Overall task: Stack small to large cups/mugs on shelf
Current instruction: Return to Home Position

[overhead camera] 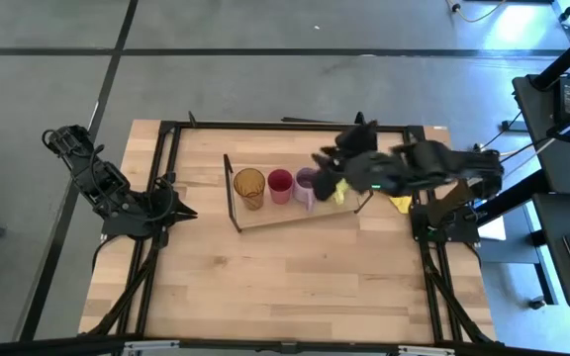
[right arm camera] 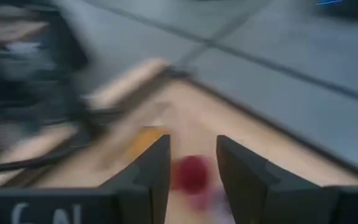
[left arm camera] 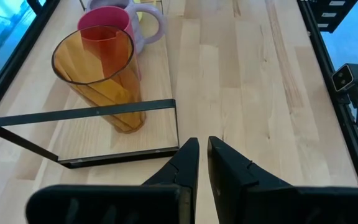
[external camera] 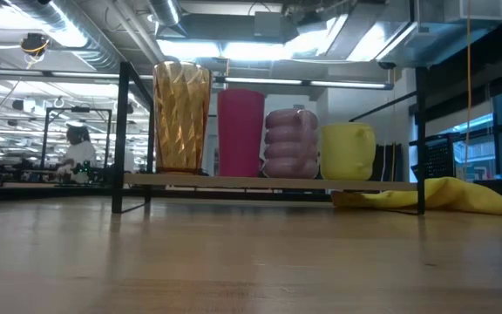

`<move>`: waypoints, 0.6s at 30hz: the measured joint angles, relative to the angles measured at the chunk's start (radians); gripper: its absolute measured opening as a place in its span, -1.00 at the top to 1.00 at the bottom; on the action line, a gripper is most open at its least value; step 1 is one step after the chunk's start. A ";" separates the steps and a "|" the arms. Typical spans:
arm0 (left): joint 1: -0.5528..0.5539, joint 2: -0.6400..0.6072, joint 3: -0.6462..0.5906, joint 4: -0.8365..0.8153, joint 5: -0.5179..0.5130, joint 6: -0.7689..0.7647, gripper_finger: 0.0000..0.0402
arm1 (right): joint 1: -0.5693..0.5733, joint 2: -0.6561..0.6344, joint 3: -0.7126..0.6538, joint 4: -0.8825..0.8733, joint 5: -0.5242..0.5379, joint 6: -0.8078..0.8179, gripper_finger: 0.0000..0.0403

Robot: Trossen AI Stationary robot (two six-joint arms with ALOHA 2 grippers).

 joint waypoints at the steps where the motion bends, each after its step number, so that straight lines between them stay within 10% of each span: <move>1: 0.000 0.000 0.000 0.000 0.000 0.005 0.86 | 0.021 0.000 0.031 0.023 -0.043 -0.024 0.35; 6: 0.000 0.000 0.000 -0.007 0.049 -0.037 0.86 | 0.099 0.000 0.093 0.193 -0.235 -0.022 0.35; 10: 0.002 -0.007 0.002 0.106 0.029 -0.055 0.85 | 0.158 0.000 0.088 0.395 -0.370 -0.349 0.35; 18: 0.010 -0.130 0.025 0.679 0.316 0.553 0.84 | 0.201 -0.020 0.122 0.239 -0.339 -0.529 0.35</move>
